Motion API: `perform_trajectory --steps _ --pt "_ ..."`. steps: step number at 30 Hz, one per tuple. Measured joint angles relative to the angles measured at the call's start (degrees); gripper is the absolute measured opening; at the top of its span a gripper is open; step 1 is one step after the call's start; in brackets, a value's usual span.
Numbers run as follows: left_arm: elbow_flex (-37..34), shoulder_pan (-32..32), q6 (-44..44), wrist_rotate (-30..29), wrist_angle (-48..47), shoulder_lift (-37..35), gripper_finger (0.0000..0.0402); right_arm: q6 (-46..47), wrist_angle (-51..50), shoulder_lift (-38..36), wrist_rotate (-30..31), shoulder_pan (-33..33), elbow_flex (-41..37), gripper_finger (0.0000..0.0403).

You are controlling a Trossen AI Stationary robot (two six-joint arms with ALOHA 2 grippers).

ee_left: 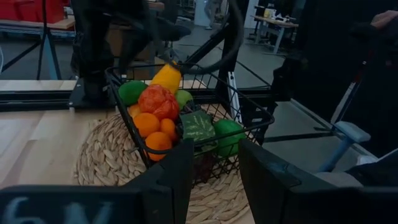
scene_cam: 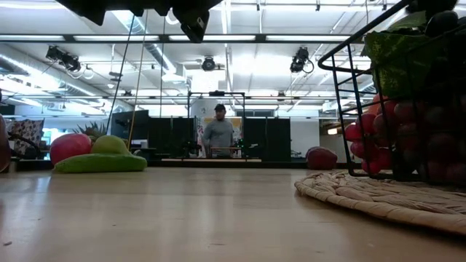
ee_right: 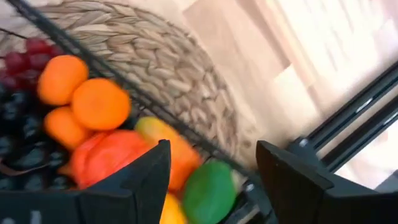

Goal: Build produce basket
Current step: Adjust the black wire basket

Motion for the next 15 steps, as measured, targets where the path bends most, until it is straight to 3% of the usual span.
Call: perform_trajectory --steps 11,15 --pt "-0.01 0.00 0.00 0.00 -0.33 0.00 0.0132 -15.24 0.04 -0.25 11.10 -9.46 0.00 0.0221" --pt "0.00 0.00 -0.01 0.00 -0.49 -0.01 0.0132 -19.13 0.05 -0.27 9.44 -11.75 -2.71 0.0216"
